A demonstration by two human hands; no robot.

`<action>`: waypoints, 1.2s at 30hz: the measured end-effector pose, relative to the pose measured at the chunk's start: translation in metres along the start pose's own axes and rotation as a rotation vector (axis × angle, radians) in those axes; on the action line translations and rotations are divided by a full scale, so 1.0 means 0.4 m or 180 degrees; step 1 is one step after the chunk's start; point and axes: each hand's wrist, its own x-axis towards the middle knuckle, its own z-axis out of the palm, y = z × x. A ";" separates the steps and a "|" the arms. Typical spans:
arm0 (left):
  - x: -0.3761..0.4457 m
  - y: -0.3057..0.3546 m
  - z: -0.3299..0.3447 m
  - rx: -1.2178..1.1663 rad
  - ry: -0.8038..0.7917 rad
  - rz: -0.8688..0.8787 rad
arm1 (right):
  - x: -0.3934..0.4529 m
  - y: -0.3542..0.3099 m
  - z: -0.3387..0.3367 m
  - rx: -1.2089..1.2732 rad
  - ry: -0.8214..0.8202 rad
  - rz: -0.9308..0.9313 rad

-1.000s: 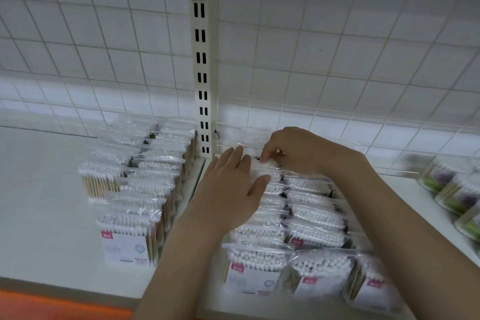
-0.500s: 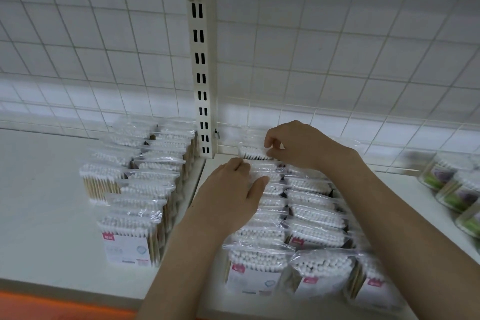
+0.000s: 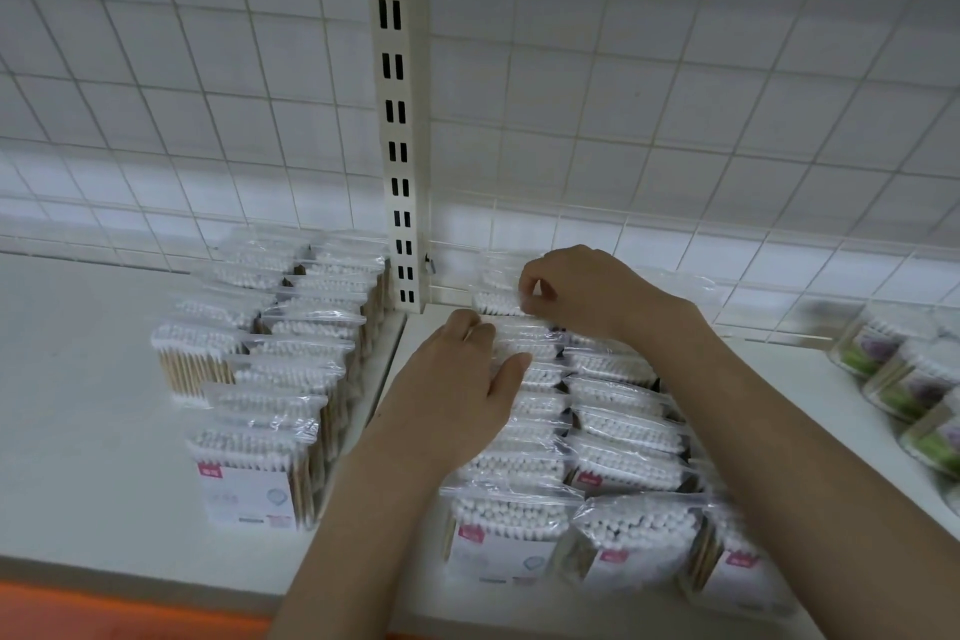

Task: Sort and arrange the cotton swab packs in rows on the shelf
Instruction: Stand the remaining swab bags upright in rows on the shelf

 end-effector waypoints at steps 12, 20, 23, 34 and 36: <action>-0.004 -0.002 0.004 -0.0127 -0.0092 -0.0157 | -0.047 -0.003 -0.073 0.1165 0.1128 0.0330; -0.007 0.002 0.003 -0.0211 -0.0091 -0.0225 | -0.085 -0.007 -0.096 0.1882 0.1511 0.0376; -0.008 0.004 0.001 -0.0218 -0.0102 -0.0228 | -0.090 -0.008 -0.093 0.1675 0.1405 0.0221; -0.009 0.010 -0.005 -0.0136 -0.0099 -0.0270 | -0.051 0.003 -0.091 0.1147 0.1410 -0.0016; -0.008 0.010 -0.005 -0.0140 -0.0118 -0.0275 | -0.043 0.004 -0.086 0.1090 0.1324 -0.0043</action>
